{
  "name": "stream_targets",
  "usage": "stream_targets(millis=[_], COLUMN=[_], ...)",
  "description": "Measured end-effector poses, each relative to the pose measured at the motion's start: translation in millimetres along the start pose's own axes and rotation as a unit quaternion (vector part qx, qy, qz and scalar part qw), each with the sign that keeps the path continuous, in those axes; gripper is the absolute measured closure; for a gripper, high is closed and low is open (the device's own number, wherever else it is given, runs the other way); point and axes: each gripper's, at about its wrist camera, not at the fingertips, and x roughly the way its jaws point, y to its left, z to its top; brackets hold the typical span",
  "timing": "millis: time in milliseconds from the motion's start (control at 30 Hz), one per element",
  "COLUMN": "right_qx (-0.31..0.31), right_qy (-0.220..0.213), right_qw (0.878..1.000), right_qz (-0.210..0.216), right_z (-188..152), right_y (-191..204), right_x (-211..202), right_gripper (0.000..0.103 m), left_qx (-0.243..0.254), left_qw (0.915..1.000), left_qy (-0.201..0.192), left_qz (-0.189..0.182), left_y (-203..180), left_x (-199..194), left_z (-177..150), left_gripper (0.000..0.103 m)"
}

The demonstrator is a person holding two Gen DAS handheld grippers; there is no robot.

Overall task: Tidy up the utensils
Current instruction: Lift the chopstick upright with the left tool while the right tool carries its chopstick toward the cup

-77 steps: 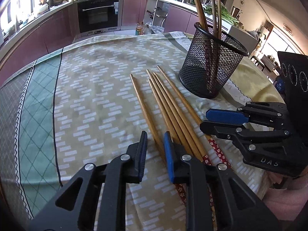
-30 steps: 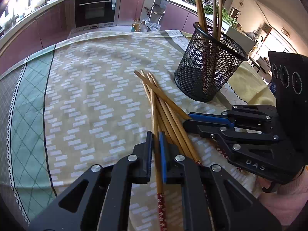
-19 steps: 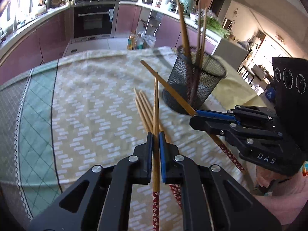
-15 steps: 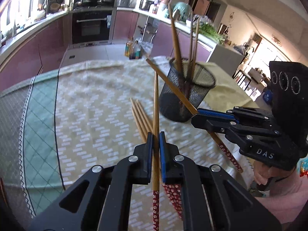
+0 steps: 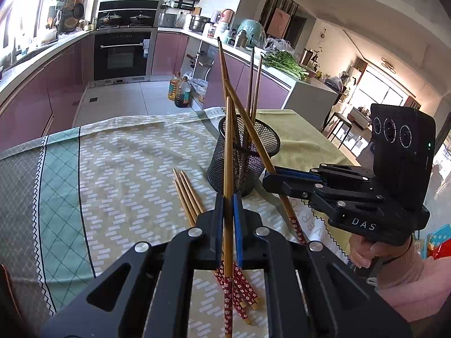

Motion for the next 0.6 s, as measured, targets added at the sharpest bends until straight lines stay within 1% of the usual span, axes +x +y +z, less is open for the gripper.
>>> stream_targets(millis=[200, 367, 467, 600], right_qx=[0.003, 0.003, 0.016, 0.016], right_qy=[-0.015, -0.035, -0.054, -0.058], right_qw=[1.0, 0.999, 0.998, 0.998], right_qz=[-0.001, -0.013, -0.016, -0.016], right_z=[1.7, 7.4, 11.4, 13.4], right_y=[-3.1, -7.3, -14.2, -16.9], right_x=[-12.3, -23.9, -30.2, -29.6], right_gripper=[0.097, 0.097, 0.097, 0.097], left_qx=[0.001, 0.002, 0.002, 0.006], left_qw=[0.9999, 0.9995, 0.999, 0.9987], left_qy=[-0.011, -0.027, -0.038, -0.046], left_qz=[-0.007, -0.016, -0.022, -0.023], left_y=[-3.0, -5.9, -9.0, -14.5], left_x=[-7.3, -17.8, -23.2, -25.9], left_z=[3.6, 12.5, 19.2, 24.7], left_gripper=[0.096, 0.096, 0.096, 0.096])
